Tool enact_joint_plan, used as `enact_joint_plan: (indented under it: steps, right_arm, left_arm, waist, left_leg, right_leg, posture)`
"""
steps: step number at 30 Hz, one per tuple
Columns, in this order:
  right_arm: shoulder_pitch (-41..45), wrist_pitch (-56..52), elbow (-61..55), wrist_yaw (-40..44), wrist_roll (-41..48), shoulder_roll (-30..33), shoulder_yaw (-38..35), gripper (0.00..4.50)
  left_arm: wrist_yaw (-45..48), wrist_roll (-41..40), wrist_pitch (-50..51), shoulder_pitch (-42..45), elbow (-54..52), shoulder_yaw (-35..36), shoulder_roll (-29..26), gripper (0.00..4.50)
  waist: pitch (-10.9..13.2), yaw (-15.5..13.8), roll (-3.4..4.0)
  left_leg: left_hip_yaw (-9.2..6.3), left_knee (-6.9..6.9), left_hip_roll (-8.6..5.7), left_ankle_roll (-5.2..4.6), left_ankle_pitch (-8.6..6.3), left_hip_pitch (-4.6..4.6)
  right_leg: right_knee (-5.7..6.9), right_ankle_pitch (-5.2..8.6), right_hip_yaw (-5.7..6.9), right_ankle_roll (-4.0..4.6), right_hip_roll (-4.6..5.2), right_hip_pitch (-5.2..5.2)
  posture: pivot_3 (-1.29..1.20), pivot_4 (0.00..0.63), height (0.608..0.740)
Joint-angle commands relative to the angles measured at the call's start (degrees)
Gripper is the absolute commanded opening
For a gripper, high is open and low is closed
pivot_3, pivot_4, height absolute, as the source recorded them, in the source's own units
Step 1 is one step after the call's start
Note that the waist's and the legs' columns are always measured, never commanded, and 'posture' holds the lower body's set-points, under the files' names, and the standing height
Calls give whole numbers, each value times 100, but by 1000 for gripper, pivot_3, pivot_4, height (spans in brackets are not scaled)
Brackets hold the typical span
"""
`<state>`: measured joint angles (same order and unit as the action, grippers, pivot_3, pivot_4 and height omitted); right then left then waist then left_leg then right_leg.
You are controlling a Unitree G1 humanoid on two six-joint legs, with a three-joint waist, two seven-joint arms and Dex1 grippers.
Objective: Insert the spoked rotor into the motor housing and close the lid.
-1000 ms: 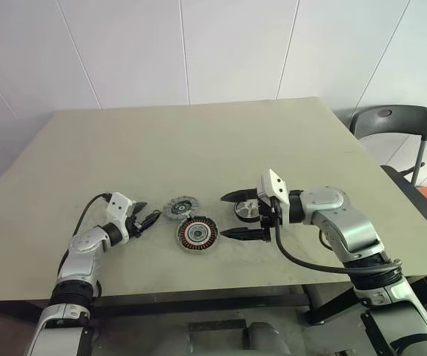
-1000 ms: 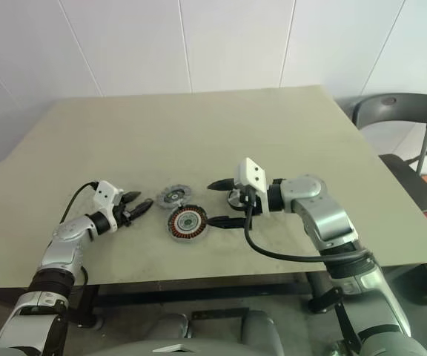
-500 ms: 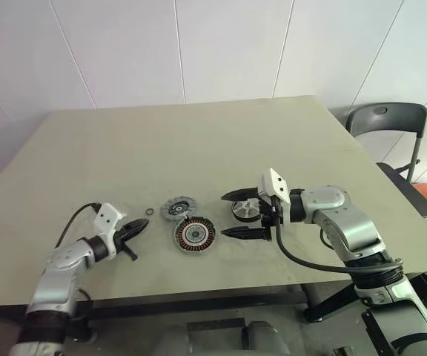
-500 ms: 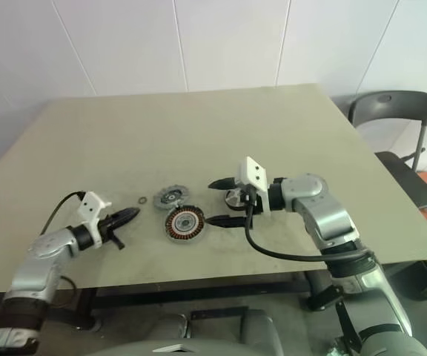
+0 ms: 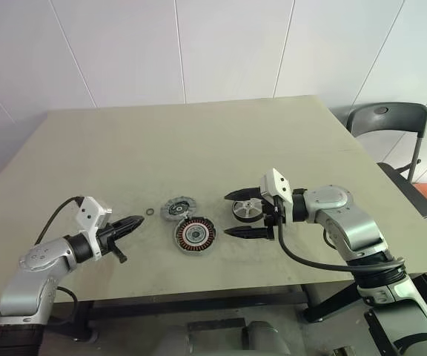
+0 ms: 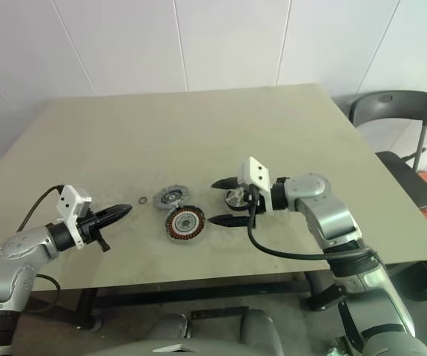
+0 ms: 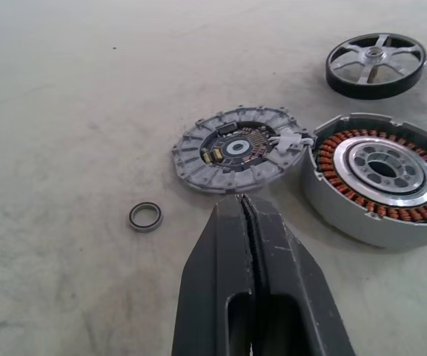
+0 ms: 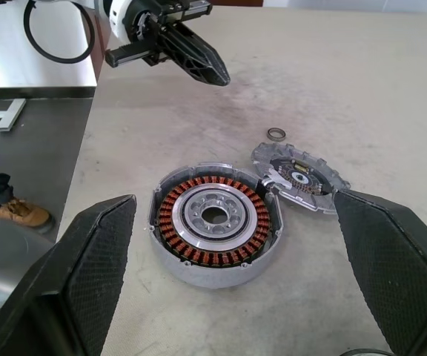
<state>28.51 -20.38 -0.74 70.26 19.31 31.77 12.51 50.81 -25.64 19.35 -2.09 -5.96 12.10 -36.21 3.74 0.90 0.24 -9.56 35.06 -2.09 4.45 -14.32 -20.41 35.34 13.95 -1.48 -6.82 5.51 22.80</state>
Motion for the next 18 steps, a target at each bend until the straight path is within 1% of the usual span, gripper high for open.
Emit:
enact_joint_plan:
  steps: [1,5,8,13,18]
  right_arm:
    - [80,128,-45,35,50,51,-145,4500]
    - [66,155,-29,34,43,59,-129,4500]
    - [61,171,-24,15,38,43,-114,4500]
    - [61,193,-5,-7,33,13,-88,4500]
    - [96,214,28,-2,29,-5,-74,4500]
  left_arm:
    - [7,-3,-246,95,465,528,-270,63]
    - [37,27,-479,127,967,770,-436,63]
    - [33,20,-523,110,1017,811,-439,63]
    - [-55,62,-456,96,756,596,-316,63]
    - [-316,237,-363,509,712,165,-13,63]
  waist:
    - [0,3,0]
    - [0,3,0]
    - [0,-17,0]
    - [0,-13,0]
    - [0,-27,-1]
  left_leg:
    - [0,0,0,0,0,1]
    - [1,0,0,0,0,0]
    - [1,-1,0,0,-1,-6]
    - [1,-2,0,0,0,-6]
    - [1,1,0,0,0,-3]
  right_leg:
    - [1,0,0,0,0,0]
    - [-1,1,0,1,0,2]
    - [-10,0,0,1,1,1]
    - [-11,0,0,0,2,1]
    - [-8,-1,0,0,1,-3]
  posture:
    - [0,0,740]
    - [0,0,740]
    - [0,0,740]
    - [0,0,740]
    - [0,0,740]
